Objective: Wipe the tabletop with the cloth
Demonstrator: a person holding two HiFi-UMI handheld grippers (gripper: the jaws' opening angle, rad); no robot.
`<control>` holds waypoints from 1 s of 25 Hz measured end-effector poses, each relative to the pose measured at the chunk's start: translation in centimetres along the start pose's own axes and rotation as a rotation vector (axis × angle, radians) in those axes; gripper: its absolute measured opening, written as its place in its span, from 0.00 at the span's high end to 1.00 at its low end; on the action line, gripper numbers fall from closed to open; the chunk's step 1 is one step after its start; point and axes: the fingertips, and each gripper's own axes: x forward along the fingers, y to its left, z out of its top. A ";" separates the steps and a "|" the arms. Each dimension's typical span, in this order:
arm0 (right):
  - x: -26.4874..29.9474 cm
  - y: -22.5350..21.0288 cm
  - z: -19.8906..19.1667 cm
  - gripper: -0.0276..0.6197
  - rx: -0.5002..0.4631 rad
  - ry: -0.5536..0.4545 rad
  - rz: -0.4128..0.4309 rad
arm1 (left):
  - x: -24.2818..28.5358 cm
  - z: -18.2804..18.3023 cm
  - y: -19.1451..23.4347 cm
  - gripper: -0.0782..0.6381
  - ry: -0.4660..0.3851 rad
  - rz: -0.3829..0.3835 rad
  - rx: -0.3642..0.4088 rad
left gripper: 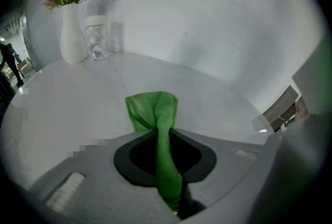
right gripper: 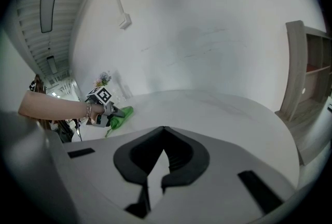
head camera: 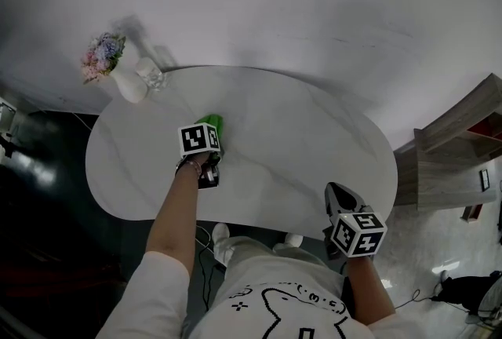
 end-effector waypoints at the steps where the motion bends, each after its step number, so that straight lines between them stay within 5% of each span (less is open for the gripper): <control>1: -0.1 -0.2 0.0 0.97 0.003 -0.001 -0.001 | 0.1 -0.1 -0.5 0.82 0.001 -0.004 0.004; 25: -2.5 -3.7 -0.3 0.97 0.044 -0.029 -0.027 | 1.2 -1.4 -8.7 0.82 0.033 -0.049 0.082</control>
